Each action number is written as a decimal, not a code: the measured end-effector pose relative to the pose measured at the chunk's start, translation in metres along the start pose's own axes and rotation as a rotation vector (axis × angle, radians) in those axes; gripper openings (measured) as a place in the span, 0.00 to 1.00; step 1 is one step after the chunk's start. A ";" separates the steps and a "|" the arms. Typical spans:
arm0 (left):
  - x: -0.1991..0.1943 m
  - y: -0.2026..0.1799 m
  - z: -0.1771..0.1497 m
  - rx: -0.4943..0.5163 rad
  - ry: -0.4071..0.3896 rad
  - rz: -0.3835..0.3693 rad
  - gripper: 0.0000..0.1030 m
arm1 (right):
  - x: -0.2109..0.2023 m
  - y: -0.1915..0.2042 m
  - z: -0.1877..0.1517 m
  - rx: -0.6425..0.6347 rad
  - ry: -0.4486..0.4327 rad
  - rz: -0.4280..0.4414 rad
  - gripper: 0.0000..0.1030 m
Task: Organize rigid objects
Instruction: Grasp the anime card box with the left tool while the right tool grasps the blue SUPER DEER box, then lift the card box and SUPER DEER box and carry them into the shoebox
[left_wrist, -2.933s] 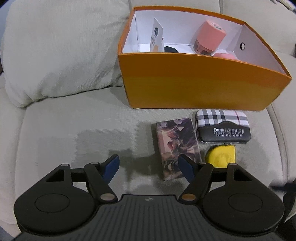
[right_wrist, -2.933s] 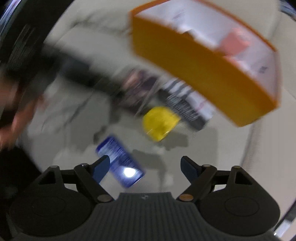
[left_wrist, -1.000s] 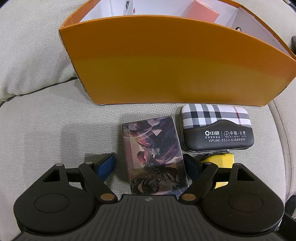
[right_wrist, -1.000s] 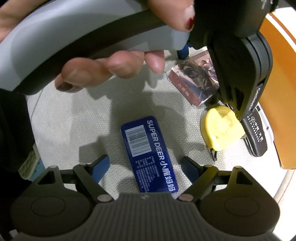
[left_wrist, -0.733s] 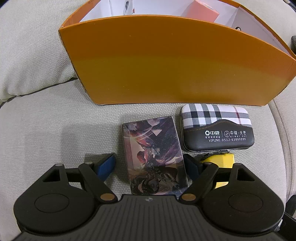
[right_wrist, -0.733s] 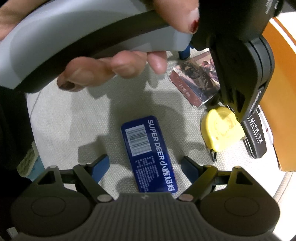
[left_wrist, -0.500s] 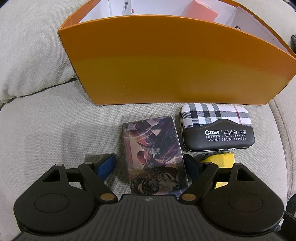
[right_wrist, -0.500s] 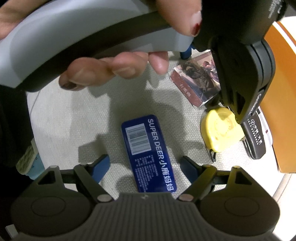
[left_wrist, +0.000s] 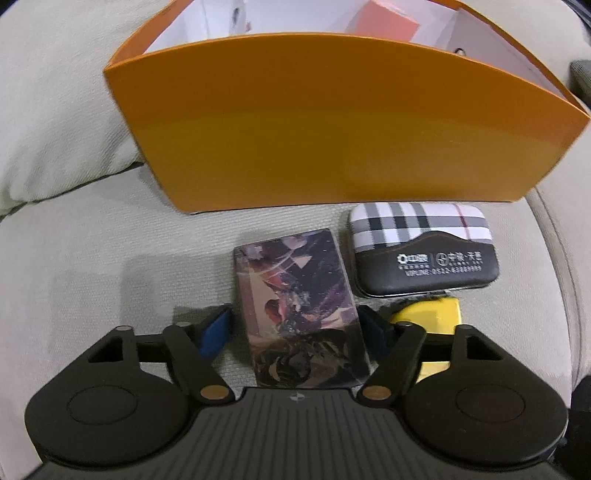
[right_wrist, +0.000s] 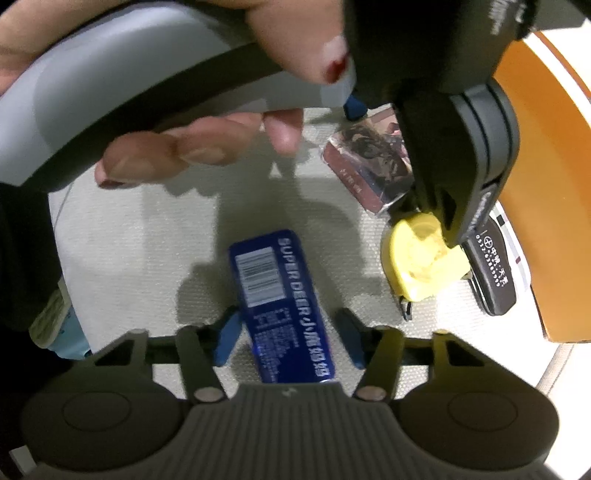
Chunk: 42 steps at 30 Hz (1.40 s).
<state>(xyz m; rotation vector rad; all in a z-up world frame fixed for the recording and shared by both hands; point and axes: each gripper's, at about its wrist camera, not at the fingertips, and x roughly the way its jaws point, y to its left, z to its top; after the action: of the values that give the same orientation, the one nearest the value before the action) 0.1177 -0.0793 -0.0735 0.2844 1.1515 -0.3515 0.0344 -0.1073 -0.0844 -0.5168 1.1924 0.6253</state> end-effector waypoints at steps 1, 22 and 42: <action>-0.001 -0.001 0.000 0.008 -0.002 -0.003 0.75 | -0.001 -0.002 0.000 0.009 0.003 0.002 0.50; -0.001 0.016 0.000 -0.023 0.013 -0.036 0.68 | -0.016 -0.017 -0.010 0.078 -0.004 0.004 0.49; -0.010 0.028 0.009 -0.031 0.012 -0.012 0.68 | -0.024 -0.068 -0.044 0.271 0.001 -0.003 0.49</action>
<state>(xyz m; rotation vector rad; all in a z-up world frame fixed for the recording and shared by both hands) 0.1335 -0.0560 -0.0600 0.2530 1.1702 -0.3425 0.0455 -0.1906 -0.0717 -0.2896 1.2544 0.4517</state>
